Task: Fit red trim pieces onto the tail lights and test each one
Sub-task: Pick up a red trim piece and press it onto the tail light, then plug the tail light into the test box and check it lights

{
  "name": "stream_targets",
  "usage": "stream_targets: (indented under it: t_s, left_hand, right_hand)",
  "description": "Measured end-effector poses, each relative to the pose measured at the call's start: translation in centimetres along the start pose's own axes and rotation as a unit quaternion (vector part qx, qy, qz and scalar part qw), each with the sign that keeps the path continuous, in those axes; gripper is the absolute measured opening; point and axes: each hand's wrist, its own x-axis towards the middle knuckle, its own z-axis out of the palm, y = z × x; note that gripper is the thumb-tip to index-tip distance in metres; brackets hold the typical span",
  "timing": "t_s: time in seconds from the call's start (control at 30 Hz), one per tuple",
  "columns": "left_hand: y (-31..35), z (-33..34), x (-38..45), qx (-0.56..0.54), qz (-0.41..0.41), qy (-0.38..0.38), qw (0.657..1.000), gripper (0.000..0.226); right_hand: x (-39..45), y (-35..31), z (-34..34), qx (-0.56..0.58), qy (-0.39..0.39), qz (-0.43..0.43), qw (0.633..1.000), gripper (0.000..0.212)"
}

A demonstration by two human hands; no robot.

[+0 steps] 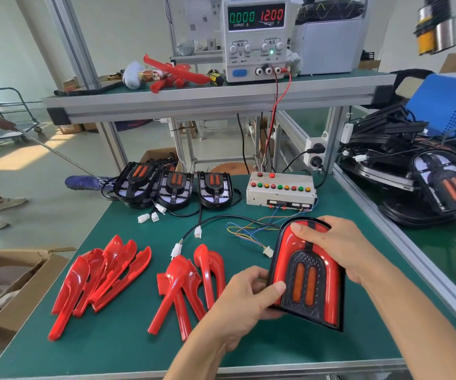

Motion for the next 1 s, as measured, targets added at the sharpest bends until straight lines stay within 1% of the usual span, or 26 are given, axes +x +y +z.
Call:
stream_targets:
  t_s: [0.13,0.2,0.33,0.4,0.43,0.47,0.5,0.53,0.57,0.63,0.67,0.7,0.77,0.83,0.9,0.97,1.0]
  left_hand:
    - [-0.4,0.2,-0.3,0.024,0.023,0.023,0.999,0.016]
    - [-0.5,0.3,-0.3,0.037,0.034,0.030,0.998,0.016]
    - [-0.5,0.9,-0.4,0.054,0.043,0.032,0.997,0.020]
    - [-0.3,1.0,-0.5,0.081,0.038,0.031,0.996,0.033]
    - [-0.2,0.8,-0.4,0.103,0.039,0.047,0.993,0.040]
    - [0.0,0.5,-0.2,0.127,0.043,0.077,0.988,0.041]
    - [0.2,-0.2,0.1,0.141,0.054,0.118,0.981,0.035]
    - [0.6,-1.1,0.5,0.162,0.070,0.172,0.969,0.027]
    - [1.1,-2.5,1.0,0.195,0.090,0.236,0.948,0.019]
    - [2.3,-5.8,1.8,0.299,0.125,0.358,0.876,0.012]
    - [3.0,-7.6,2.1,0.348,0.129,0.395,0.840,0.007]
    - [3.5,-9.3,2.5,0.398,0.112,0.411,0.813,0.005]
    - [4.2,-12.0,3.6,0.495,0.024,0.397,0.772,0.023]
    - [4.5,-13.4,5.0,0.552,-0.075,0.353,0.751,0.036]
    - [4.5,-14.0,6.3,0.561,-0.139,0.299,0.760,0.044]
    - [4.4,-14.1,7.5,0.558,-0.167,0.252,0.773,0.046]
    - [4.4,-14.3,7.9,0.557,-0.172,0.238,0.777,0.044]
  right_hand:
    - [-0.1,0.0,0.2,-0.005,0.003,-0.032,0.999,0.036]
    - [-0.1,0.1,0.2,-0.012,0.004,-0.037,0.999,0.033]
    - [-0.4,0.5,-0.6,-0.023,0.016,-0.025,0.999,0.044]
    - [-0.7,1.1,-1.6,-0.027,0.024,-0.010,0.999,0.054]
    - [-0.9,1.5,-2.3,-0.026,0.030,-0.002,0.999,0.057]
    - [-1.1,1.9,-3.0,-0.023,0.038,0.007,0.999,0.060]
    - [-1.4,2.5,-3.8,-0.017,0.047,0.018,0.999,0.063]
    - [-1.6,3.0,-4.7,-0.011,0.057,0.032,0.998,0.065]
    - [-1.9,3.5,-5.4,-0.005,0.065,0.050,0.997,0.066]
    - [-2.4,4.2,-6.6,-0.002,0.077,0.086,0.993,0.069]
    - [-2.6,4.4,-7.0,-0.004,0.084,0.098,0.992,0.070]
    - [-2.7,4.6,-7.3,-0.007,0.091,0.108,0.990,0.071]
    - [-2.7,4.7,-7.4,-0.013,0.098,0.126,0.987,0.071]
    - [-2.6,4.7,-7.2,-0.021,0.101,0.147,0.984,0.070]
    - [-2.2,4.6,-6.8,-0.028,0.105,0.161,0.981,0.069]
    - [-1.9,4.5,-6.3,-0.037,0.111,0.165,0.979,0.065]
    - [-1.8,4.5,-6.2,-0.041,0.114,0.166,0.979,0.063]
